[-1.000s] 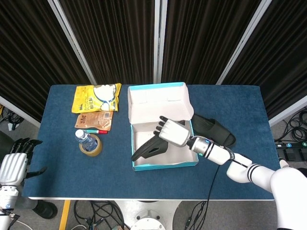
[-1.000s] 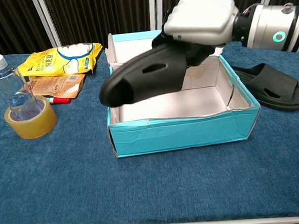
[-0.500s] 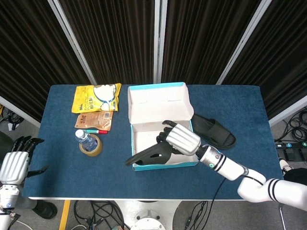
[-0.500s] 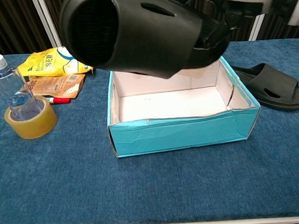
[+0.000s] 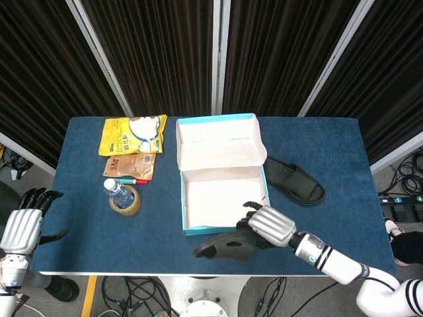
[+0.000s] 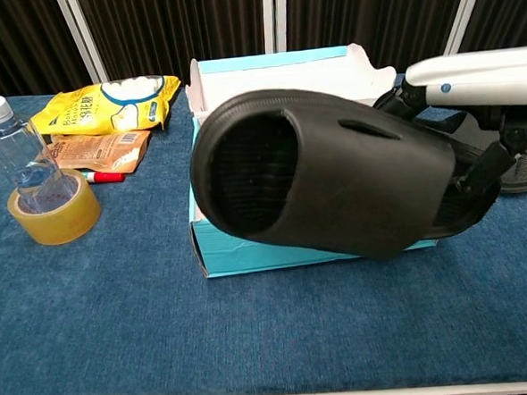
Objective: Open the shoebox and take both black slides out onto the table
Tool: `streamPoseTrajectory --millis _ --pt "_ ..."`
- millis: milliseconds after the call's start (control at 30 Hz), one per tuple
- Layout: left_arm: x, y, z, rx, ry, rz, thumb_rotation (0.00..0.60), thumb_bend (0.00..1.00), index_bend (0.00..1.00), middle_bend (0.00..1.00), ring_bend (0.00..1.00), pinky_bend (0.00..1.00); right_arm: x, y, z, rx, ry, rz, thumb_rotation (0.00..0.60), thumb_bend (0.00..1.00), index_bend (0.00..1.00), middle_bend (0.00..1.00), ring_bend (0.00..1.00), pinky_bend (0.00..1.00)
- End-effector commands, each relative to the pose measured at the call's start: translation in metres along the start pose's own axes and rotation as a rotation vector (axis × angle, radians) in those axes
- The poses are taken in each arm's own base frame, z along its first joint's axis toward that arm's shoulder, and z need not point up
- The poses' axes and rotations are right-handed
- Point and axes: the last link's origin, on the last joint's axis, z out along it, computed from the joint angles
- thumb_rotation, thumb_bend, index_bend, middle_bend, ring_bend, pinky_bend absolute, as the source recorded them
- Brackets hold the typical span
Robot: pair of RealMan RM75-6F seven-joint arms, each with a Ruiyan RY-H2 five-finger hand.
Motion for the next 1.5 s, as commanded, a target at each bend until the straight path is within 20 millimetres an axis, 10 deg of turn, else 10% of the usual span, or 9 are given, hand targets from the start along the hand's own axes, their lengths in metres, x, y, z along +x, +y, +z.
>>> streamPoseTrajectory --millis 33,200,433,633,1233,1500 --pt "0.0 0.0 0.0 0.001 0.0 -0.002 0.6 0.1 0.21 0.19 0.1 0.09 -0.012 -0.001 -0.002 -0.002 0.015 -0.038 0.6 0.56 0.69 0.5 0.33 0.07" --pt "-0.001 0.0 -0.001 -0.001 -0.003 -0.003 0.6 0.1 0.21 0.19 0.1 0.09 -0.029 -0.002 0.004 -0.008 0.023 -0.087 0.6 0.55 0.52 0.36 0.16 0.0" --pt "-0.002 0.0 -0.002 0.0 -0.004 -0.008 0.6 0.09 0.21 0.19 0.1 0.09 -0.052 -0.01 0.023 -0.002 0.019 -0.19 0.6 0.37 0.01 0.01 0.0 0.0" --pt "-0.003 -0.001 -0.001 0.002 -0.004 -0.013 0.6 0.09 0.21 0.19 0.1 0.09 -0.062 -0.018 0.044 -0.022 0.034 -0.247 0.6 0.02 0.0 0.0 0.0 0.0" --pt "-0.004 -0.005 -0.002 0.006 -0.008 -0.025 0.6 0.09 0.21 0.19 0.1 0.09 -0.049 -0.018 0.097 -0.052 0.108 -0.337 0.6 0.0 0.0 0.0 0.0 0.0" --pt "-0.004 -0.006 -0.003 0.005 -0.004 -0.027 0.6 0.09 0.21 0.19 0.1 0.09 -0.032 -0.005 0.065 -0.086 0.093 -0.327 0.6 0.0 0.0 0.0 0.0 0.0"
